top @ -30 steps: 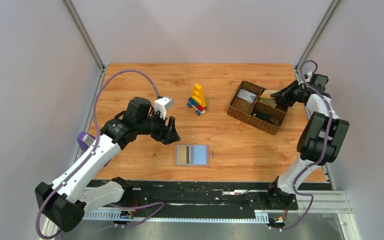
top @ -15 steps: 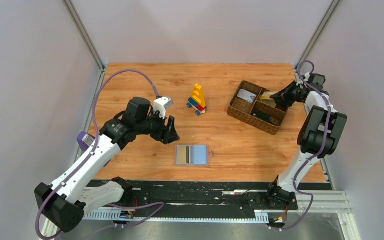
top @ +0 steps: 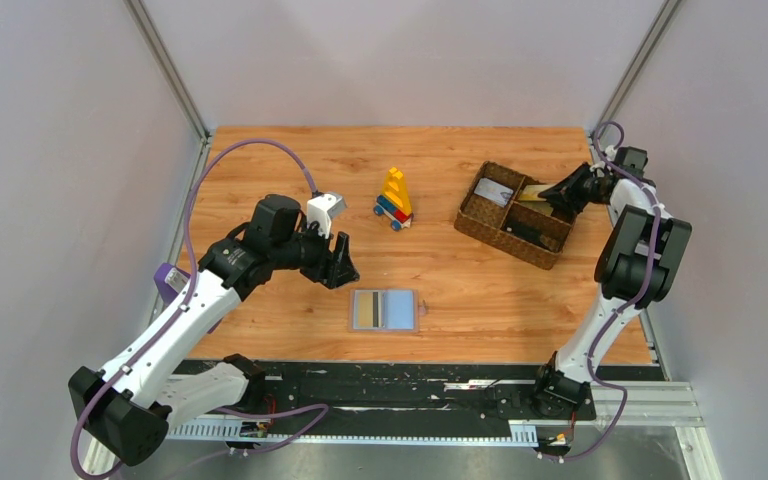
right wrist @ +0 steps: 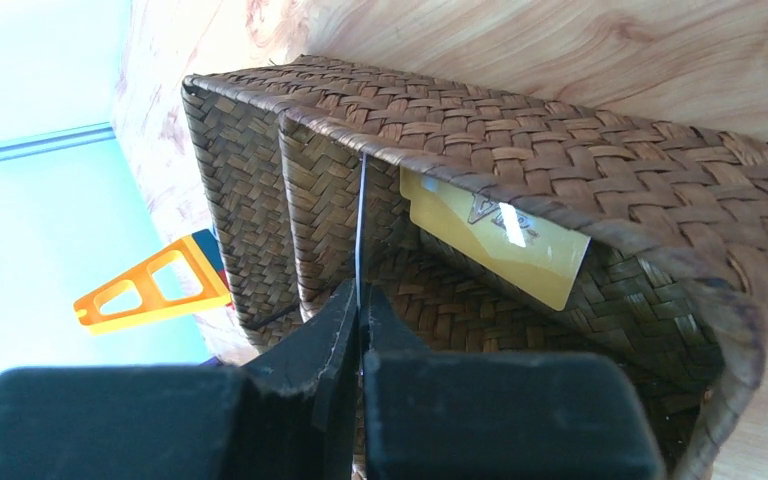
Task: Take the credit cards out of the card holder
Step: Place the credit card in the storage box.
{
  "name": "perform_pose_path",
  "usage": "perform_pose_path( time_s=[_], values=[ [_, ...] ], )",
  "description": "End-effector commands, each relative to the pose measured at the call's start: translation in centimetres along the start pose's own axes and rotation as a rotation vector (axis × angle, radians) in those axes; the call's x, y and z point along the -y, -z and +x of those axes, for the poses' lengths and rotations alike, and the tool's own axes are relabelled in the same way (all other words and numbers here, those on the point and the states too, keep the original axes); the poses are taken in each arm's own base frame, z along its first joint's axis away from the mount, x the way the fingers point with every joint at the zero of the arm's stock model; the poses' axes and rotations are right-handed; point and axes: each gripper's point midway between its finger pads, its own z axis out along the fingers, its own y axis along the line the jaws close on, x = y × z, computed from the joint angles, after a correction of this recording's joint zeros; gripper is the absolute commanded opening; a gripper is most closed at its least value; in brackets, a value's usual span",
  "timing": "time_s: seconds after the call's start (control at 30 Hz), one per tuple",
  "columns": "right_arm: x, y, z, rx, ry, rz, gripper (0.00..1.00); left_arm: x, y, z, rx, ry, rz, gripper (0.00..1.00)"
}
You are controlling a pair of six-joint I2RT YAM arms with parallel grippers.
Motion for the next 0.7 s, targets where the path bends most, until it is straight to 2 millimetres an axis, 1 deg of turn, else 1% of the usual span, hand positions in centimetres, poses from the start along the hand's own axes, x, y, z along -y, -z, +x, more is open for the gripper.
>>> perform_pose_path(
  time_s=[0.0, 0.2, 0.47, 0.67],
  values=[
    [-0.4, -0.3, -0.9, -0.007, 0.044, -0.036, 0.03, 0.0, 0.6, -0.8, 0.035, -0.038, -0.005, 0.73],
    [0.2, -0.8, -1.1, -0.016, 0.045, -0.033, 0.06, -0.1, 0.7, -0.8, 0.035, -0.037, -0.011, 0.73],
    [0.7, -1.0, -1.4, -0.006, 0.041, -0.003, 0.19, -0.1, 0.7, -0.8, 0.036, -0.037, -0.013, 0.73],
    [1.2, -0.9, -1.8, 0.009, 0.036, 0.044, 0.20, -0.1, 0.7, -0.8, 0.037, -0.039, -0.013, 0.73]
  ],
)
